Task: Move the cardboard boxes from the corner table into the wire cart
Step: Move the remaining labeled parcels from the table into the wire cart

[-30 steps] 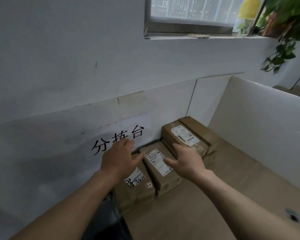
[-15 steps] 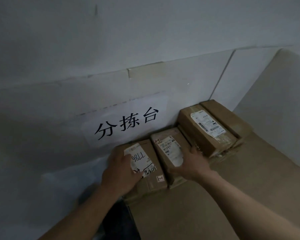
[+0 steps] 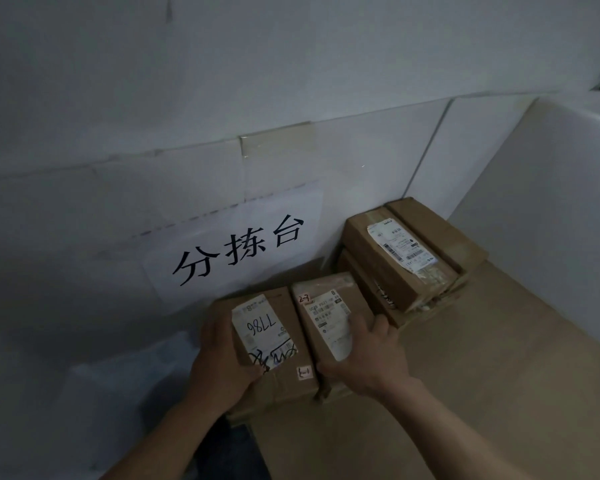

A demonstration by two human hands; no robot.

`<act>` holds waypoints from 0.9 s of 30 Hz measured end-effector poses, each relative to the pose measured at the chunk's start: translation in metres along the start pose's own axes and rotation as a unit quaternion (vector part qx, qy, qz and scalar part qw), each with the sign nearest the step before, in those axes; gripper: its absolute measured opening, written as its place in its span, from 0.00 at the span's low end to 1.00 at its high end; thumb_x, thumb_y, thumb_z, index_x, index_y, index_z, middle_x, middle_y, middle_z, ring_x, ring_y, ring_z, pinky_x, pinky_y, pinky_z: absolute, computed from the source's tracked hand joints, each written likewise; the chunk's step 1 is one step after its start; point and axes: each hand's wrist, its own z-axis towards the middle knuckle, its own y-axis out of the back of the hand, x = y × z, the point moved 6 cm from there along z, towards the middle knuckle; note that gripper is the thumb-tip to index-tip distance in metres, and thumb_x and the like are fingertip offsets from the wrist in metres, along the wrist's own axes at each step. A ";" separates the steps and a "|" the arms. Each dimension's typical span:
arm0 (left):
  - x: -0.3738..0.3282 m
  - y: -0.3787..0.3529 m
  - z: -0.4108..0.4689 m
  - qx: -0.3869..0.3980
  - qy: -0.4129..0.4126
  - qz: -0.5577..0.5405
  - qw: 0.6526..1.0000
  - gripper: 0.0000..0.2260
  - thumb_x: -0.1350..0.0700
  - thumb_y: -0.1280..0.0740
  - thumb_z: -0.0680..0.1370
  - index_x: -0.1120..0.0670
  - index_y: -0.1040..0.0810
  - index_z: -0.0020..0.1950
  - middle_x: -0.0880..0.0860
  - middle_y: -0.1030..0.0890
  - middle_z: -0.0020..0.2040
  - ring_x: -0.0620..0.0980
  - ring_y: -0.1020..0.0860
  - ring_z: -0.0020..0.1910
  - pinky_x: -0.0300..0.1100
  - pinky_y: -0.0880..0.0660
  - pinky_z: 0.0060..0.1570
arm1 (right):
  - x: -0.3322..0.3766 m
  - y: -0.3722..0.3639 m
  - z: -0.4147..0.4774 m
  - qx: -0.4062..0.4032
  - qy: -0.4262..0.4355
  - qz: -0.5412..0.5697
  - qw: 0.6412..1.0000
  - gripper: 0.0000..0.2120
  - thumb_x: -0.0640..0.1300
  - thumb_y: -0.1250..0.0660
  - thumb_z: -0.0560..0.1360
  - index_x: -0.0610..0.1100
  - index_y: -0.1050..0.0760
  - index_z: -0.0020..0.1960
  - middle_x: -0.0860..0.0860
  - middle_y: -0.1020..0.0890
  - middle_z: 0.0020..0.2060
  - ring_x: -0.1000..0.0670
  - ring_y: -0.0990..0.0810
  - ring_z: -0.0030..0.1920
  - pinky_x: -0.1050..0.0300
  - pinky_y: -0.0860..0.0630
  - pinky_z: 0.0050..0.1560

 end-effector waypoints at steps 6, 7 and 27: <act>0.043 -0.007 -0.004 0.022 0.134 -0.129 0.982 0.37 0.55 0.17 0.65 0.55 0.29 0.70 0.56 0.21 0.64 0.55 0.21 0.56 0.51 0.21 0.54 | -0.018 0.004 -0.018 0.006 -0.040 0.156 0.987 0.49 0.71 0.28 0.62 0.53 0.40 0.76 0.49 0.33 0.68 0.44 0.29 0.66 0.48 0.27 0.66; 0.048 -0.009 -0.006 0.036 0.140 -0.159 0.977 0.36 0.54 0.17 0.66 0.53 0.28 0.70 0.55 0.20 0.63 0.52 0.20 0.52 0.50 0.20 0.51 | -0.025 0.003 -0.020 0.000 -0.055 0.200 0.978 0.47 0.65 0.24 0.65 0.51 0.40 0.77 0.49 0.29 0.67 0.44 0.26 0.66 0.48 0.26 0.65; 0.063 -0.014 -0.050 0.130 0.148 -0.362 0.911 0.38 0.49 0.17 0.57 0.32 0.27 0.63 0.47 0.16 0.56 0.56 0.15 0.51 0.64 0.19 0.48 | -0.073 -0.047 -0.083 0.108 -0.173 0.582 0.787 0.35 0.51 0.22 0.61 0.54 0.26 0.67 0.51 0.12 0.48 0.48 0.12 0.43 0.55 0.21 0.32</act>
